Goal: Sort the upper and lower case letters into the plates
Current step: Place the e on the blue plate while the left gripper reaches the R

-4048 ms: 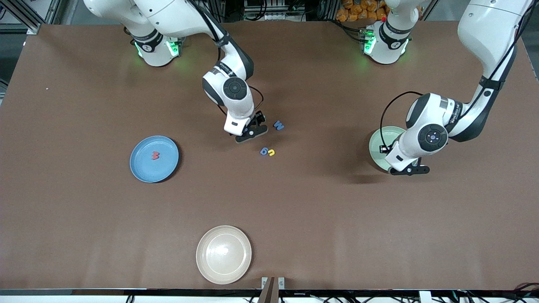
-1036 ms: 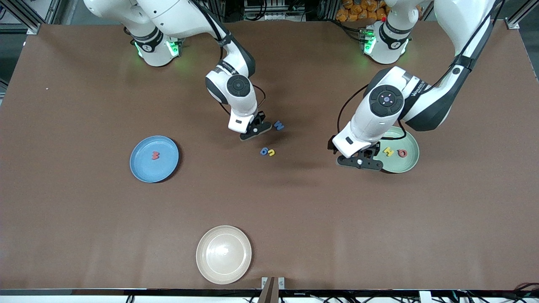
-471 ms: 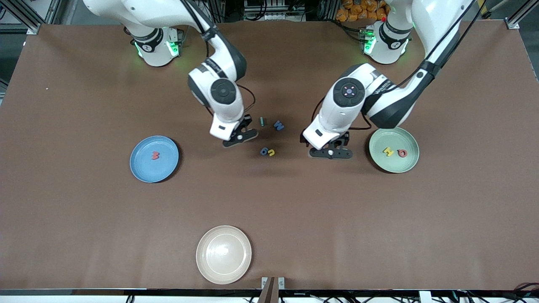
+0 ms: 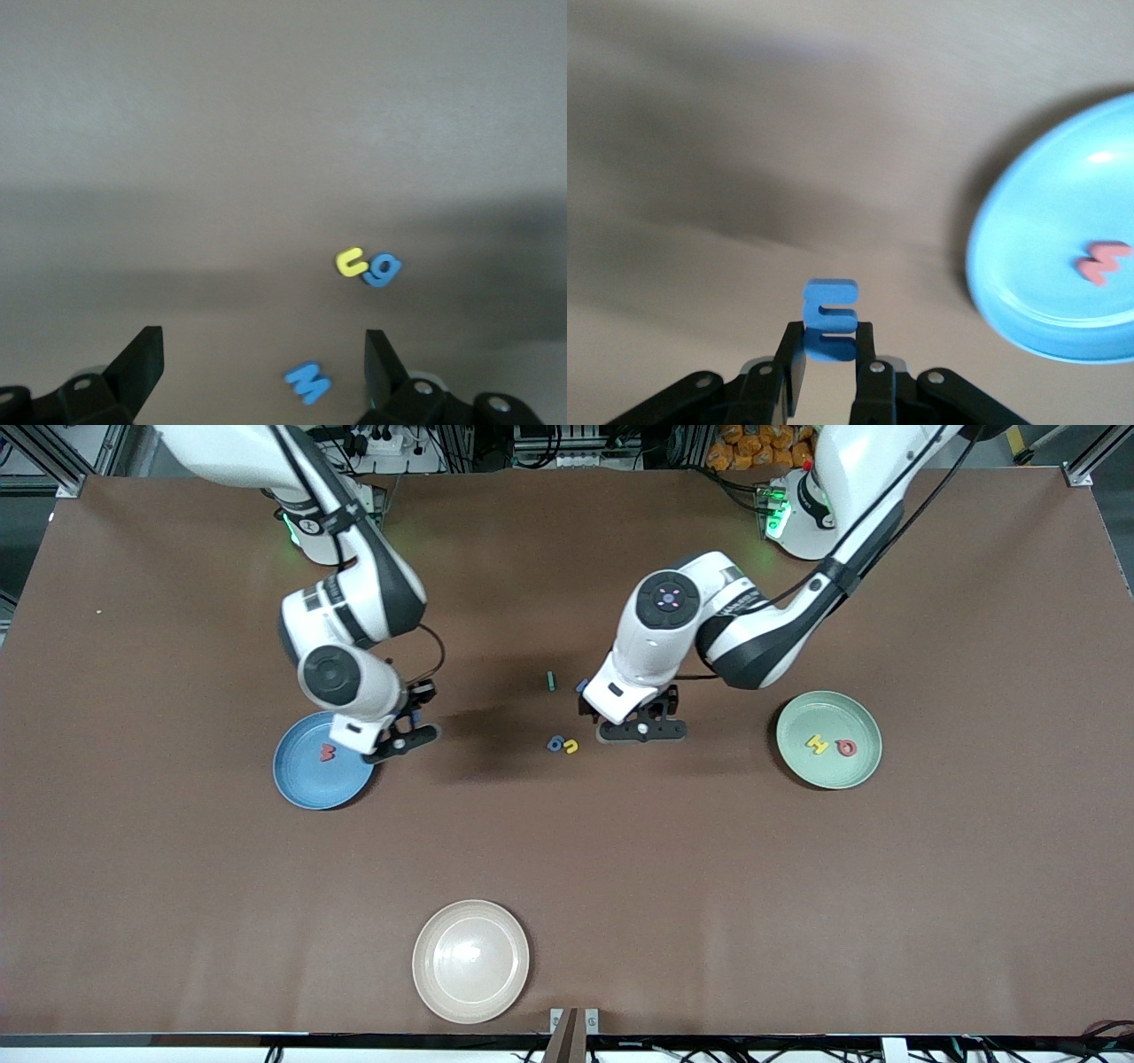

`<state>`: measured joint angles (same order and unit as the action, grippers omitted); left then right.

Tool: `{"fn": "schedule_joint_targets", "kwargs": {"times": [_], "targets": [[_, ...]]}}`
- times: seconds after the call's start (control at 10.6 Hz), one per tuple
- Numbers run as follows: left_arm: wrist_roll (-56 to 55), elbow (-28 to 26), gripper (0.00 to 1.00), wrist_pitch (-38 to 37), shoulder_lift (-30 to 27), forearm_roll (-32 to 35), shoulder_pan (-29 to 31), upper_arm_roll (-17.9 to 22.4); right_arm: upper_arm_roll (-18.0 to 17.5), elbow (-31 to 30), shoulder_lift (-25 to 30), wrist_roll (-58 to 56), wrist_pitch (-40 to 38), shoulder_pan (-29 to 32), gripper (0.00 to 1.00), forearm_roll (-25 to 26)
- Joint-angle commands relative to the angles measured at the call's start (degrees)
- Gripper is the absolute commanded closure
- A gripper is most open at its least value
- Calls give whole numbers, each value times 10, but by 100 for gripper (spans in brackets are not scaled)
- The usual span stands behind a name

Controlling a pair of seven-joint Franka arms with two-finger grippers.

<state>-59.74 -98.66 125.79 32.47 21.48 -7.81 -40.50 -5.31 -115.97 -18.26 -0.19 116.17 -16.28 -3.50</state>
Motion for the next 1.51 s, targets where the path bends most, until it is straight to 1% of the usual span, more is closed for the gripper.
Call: {"fn": "schedule_joint_targets", "kwargs": {"times": [0.0,0.09,0.28,0.38,0.47,0.56,0.75,0.85,0.94,1.04,1.13,1.41], "targets": [[-75,49,0,-3,36,23,-103,63,-7,-23,6,-46,8,67,100,38],[-98,59,0,-3,45,23,-141,91,-7,-22,0,-70,22,101,100,53],[-143,79,0,-2,66,22,-220,147,-7,-22,-25,-88,63,134,100,54],[-180,78,0,8,73,23,-242,161,-7,-21,-49,-89,96,153,100,58],[-199,77,0,17,79,23,-253,161,-7,-17,-58,-89,103,160,100,58],[-211,76,0,21,84,23,-260,161,-7,-13,-59,-85,97,159,98,58],[-214,73,0,33,94,25,-266,161,-8,-9,-62,-82,96,161,0,56],[-216,73,2,34,100,25,-273,161,-8,2,-62,-81,93,158,0,55],[-216,73,6,36,108,26,-279,161,-8,25,-61,-80,53,157,0,53],[-216,73,7,42,114,27,-280,162,-8,62,-61,-78,-6,155,0,51],[-216,73,8,43,117,27,-281,162,-8,92,-62,-73,-46,154,0,51],[-223,58,18,42,120,27,-290,162,-8,135,-57,-73,-78,154,0,51]]}}
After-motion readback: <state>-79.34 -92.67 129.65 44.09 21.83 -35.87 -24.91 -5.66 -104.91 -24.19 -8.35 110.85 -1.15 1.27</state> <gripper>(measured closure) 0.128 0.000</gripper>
